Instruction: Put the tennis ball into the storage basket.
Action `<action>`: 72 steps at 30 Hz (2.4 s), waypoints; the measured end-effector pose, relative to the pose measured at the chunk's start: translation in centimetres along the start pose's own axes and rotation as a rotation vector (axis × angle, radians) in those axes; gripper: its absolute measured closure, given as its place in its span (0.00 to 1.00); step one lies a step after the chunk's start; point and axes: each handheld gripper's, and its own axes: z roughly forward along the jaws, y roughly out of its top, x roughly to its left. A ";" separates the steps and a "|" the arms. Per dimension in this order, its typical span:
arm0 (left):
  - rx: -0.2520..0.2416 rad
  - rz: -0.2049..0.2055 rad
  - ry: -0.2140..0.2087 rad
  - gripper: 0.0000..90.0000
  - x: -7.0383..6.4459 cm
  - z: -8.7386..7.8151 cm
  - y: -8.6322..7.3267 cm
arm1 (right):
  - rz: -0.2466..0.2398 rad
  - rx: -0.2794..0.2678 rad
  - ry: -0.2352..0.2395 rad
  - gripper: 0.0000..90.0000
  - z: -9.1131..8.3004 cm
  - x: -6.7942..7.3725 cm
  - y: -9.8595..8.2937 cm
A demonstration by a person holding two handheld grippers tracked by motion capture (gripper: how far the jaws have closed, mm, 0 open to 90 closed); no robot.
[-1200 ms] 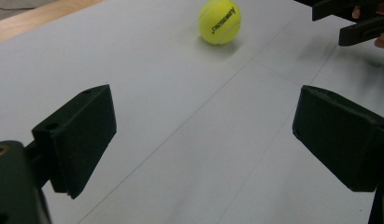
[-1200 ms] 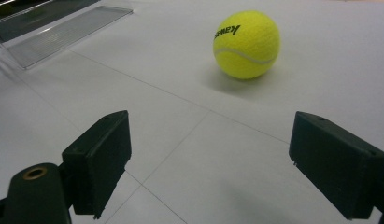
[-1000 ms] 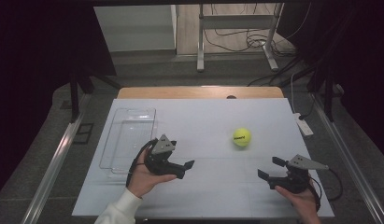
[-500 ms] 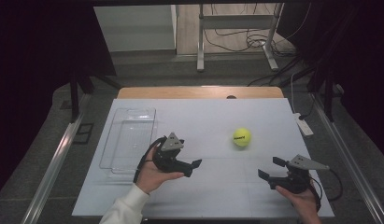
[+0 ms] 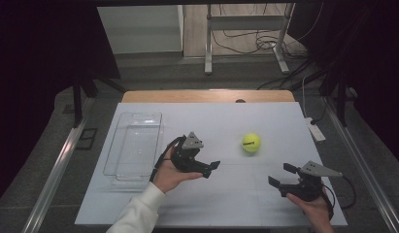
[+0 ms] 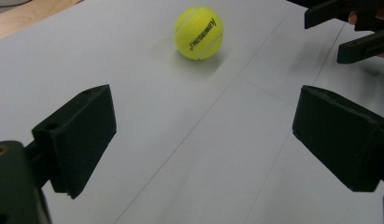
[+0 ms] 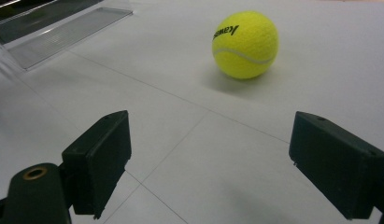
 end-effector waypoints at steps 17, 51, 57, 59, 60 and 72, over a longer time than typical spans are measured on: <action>0.018 0.008 -0.009 0.07 0.1 1.9 1.6 | 0.000 0.003 0.001 0.14 0.0 0.0 0.0; 0.051 0.048 -0.023 0.07 0.4 4.3 4.2 | 0.003 0.008 0.003 0.14 0.1 -0.1 -0.2; 0.056 0.060 -0.027 0.07 0.2 4.8 4.7 | 0.007 0.006 0.003 0.14 0.1 -0.2 -0.2; 0.059 0.063 -0.027 0.07 0.2 4.9 4.7 | 0.008 0.006 0.003 0.14 0.1 -0.2 -0.2; 0.057 0.062 -0.028 0.07 0.2 5.0 4.8 | 0.008 0.006 0.003 0.14 0.1 -0.2 -0.2; 0.077 0.074 -0.035 0.07 0.2 6.4 5.5 | 0.008 0.006 0.002 0.15 0.0 -0.2 -0.2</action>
